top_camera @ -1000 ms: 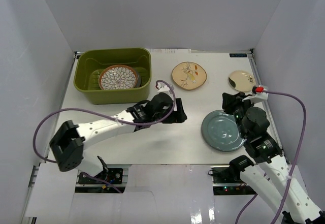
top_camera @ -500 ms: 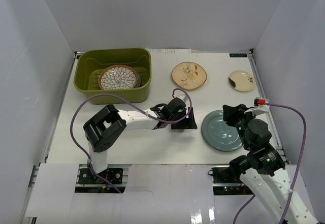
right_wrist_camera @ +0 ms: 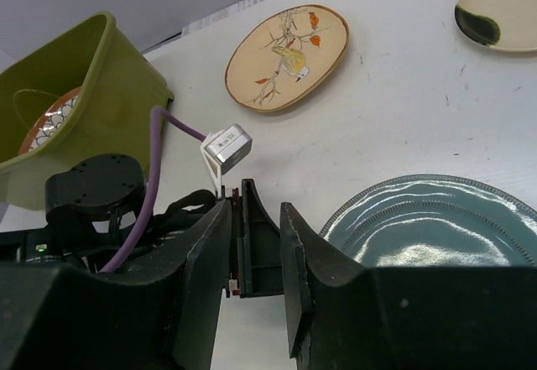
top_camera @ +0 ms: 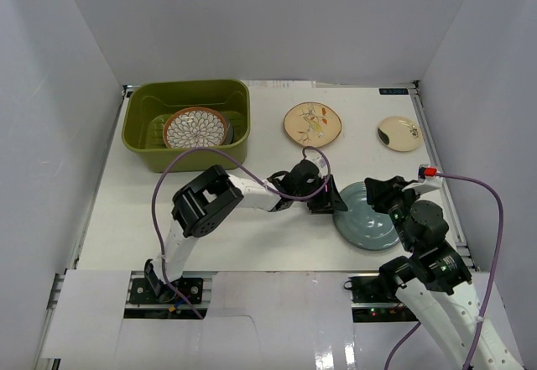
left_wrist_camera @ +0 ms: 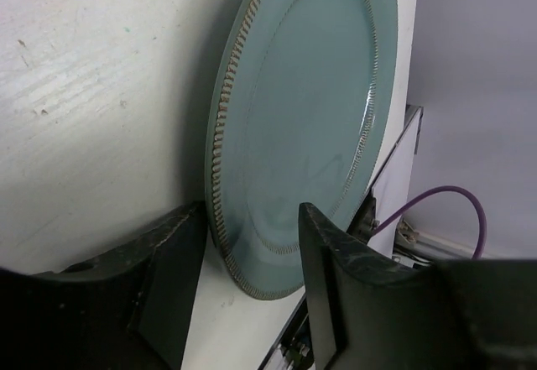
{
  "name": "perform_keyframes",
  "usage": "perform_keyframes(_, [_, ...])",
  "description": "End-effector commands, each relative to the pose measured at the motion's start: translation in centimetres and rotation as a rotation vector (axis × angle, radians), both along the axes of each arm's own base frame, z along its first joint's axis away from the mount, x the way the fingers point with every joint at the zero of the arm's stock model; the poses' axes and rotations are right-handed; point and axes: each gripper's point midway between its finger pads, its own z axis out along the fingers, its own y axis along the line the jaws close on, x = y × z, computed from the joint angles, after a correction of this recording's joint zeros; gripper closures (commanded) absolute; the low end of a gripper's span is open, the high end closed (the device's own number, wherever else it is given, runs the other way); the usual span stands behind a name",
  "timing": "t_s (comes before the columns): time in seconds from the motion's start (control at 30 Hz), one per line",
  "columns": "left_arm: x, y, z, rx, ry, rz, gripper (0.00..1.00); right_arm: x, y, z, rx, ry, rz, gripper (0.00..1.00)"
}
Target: Place the plates into the plastic bin on the countertop
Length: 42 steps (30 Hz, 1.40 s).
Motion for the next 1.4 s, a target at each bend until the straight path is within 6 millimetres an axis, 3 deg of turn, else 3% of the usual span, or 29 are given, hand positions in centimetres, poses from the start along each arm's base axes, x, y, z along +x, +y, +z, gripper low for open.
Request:
perform_keyframes(0.0, [-0.4,0.4,-2.8,0.041,0.058,0.014,0.42,-0.2,0.2,1.2,0.032,-0.036,0.013,0.64])
perform_keyframes(0.1, [-0.3,0.3,-3.8,0.034,0.070,0.025,0.50,-0.2,0.3,1.4,0.030,-0.038,0.017,0.64])
perform_keyframes(0.2, [-0.3,0.5,-4.4,0.028,0.074,0.035,0.77,-0.1,0.4,1.3,0.029,-0.029,0.022,0.64])
perform_keyframes(0.23, [-0.2,0.6,-4.2,0.027,0.068,0.044,0.93,-0.1,0.6,1.3,0.032,-0.026,0.028,0.64])
perform_keyframes(0.27, [-0.2,0.6,-4.1,0.025,0.060,0.046,1.00,0.0,0.6,1.2,0.030,-0.022,0.028,0.64])
perform_keyframes(0.33, [-0.3,1.3,-4.0,0.033,0.050,0.054,1.00,-0.1,0.7,1.2,0.033,-0.021,0.031,0.63])
perform_keyframes(0.47, [-0.7,2.5,-2.2,0.008,0.022,0.059,1.00,-0.2,0.9,2.3,0.046,-0.036,0.046,0.57])
perform_keyframes(0.5, [-0.5,2.4,0.6,-0.053,-0.011,0.059,1.00,-0.2,1.0,2.5,0.048,-0.039,0.052,0.54])
perform_keyframes(0.57, [-1.2,3.6,2.0,-0.080,-0.014,0.058,1.00,-0.3,1.1,3.2,0.050,-0.049,0.062,0.48])
perform_keyframes(0.6, [-1.1,3.8,5.7,-0.153,-0.053,0.060,1.00,-0.5,1.1,4.4,0.058,-0.071,0.065,0.41])
perform_keyframes(0.67, [-1.1,5.4,7.9,-0.204,-0.063,0.083,1.00,-0.7,1.1,5.9,0.061,-0.098,0.074,0.32])
perform_keyframes(0.7, [-0.6,6.4,11.3,-0.271,-0.096,0.095,1.00,-1.0,0.9,7.4,0.070,-0.126,0.076,0.29])
perform_keyframes(0.77, [-0.7,7.9,13.3,-0.314,-0.102,0.112,1.00,-1.2,1.0,8.6,0.071,-0.148,0.084,0.25])
perform_keyframes(0.8, [-0.3,9.1,16.3,-0.370,-0.138,0.124,1.00,-1.4,0.9,9.8,0.078,-0.169,0.089,0.23])
perform_keyframes(0.9, [-0.1,11.3,19.6,-0.428,-0.177,0.148,1.00,-1.3,0.9,10.9,0.076,-0.182,0.088,0.18])
perform_keyframes(0.93, [0.2,12.7,22.4,-0.478,-0.221,0.162,1.00,-1.1,0.9,11.2,0.069,-0.182,0.082,0.15])
perform_keyframes(0.97, [0.4,13.5,23.6,-0.490,-0.235,0.169,1.00,-1.0,0.9,11.2,0.066,-0.180,0.080,0.15])
perform_keyframes(1.0, [2.0,15.3,24.9,-0.503,-0.262,0.213,1.00,-0.8,0.9,11.2,0.061,-0.177,0.076,0.15])
perform_keyframes(1.07, [2.3,17.8,28.0,-0.542,-0.308,0.233,1.00,-0.4,0.9,11.1,0.052,-0.162,0.065,0.15])
perform_keyframes(1.1, [4.3,20.1,30.0,-0.547,-0.366,0.293,1.00,-0.2,0.8,11.2,0.051,-0.162,0.058,0.15])
perform_keyframes(1.17, [5.5,22.8,33.1,-0.531,-0.428,0.344,1.00,0.2,0.5,11.1,0.046,-0.154,0.029,0.16])
perform_keyframes(1.2, [7.6,25.5,33.9,-0.499,-0.484,0.421,1.00,0.3,0.5,11.0,0.043,-0.152,0.026,0.16])
perform_keyframes(1.27, [9.7,28.5,34.5,-0.462,-0.495,0.495,1.00,0.7,0.6,10.9,0.037,-0.148,0.021,0.17])
perform_keyframes(1.3, [11.9,32.1,35.6,-0.444,-0.532,0.584,1.00,0.9,0.7,10.7,0.036,-0.145,0.021,0.17])
perform_keyframes(1.37, [13.9,35.3,35.2,-0.431,-0.502,0.649,1.00,1.6,1.1,9.4,0.018,-0.113,0.024,0.17])
